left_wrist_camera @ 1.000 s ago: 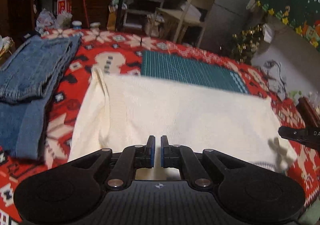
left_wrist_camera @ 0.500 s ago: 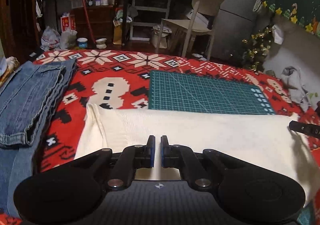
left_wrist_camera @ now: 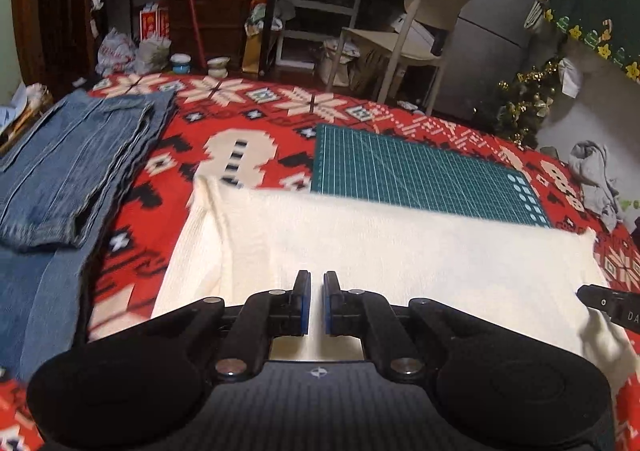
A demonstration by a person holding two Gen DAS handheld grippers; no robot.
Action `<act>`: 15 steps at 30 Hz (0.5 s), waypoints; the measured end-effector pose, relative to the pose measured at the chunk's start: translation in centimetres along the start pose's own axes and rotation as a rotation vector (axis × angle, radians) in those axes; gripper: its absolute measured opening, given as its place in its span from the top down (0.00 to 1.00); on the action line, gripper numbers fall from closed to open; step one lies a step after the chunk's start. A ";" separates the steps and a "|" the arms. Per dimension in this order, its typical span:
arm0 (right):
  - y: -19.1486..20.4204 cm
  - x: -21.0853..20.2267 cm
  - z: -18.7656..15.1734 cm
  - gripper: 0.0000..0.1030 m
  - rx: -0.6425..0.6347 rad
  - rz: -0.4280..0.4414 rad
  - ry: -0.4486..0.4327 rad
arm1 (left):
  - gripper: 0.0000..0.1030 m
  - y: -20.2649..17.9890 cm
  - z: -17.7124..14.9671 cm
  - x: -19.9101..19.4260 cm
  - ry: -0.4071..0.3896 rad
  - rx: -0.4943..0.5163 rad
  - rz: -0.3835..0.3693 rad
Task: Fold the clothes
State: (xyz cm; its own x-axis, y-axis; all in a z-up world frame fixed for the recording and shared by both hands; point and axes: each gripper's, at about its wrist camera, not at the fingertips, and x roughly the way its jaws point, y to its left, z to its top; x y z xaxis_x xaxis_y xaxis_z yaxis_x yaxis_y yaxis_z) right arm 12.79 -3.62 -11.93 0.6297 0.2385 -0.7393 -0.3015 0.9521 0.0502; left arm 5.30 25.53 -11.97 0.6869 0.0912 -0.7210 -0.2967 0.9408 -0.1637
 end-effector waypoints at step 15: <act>-5.6 -4.6 -3.2 0.94 0.395 0.182 0.032 | 0.95 2.8 -2.7 -4.4 0.057 -0.115 -0.047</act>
State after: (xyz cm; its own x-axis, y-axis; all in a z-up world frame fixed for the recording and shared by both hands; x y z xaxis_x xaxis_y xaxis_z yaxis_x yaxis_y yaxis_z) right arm 9.28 -10.66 -10.93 0.5676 0.4090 -0.7146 -0.1049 0.8967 0.4300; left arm -0.36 26.91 -11.04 0.6639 0.0261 -0.7473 -0.3414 0.8998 -0.2718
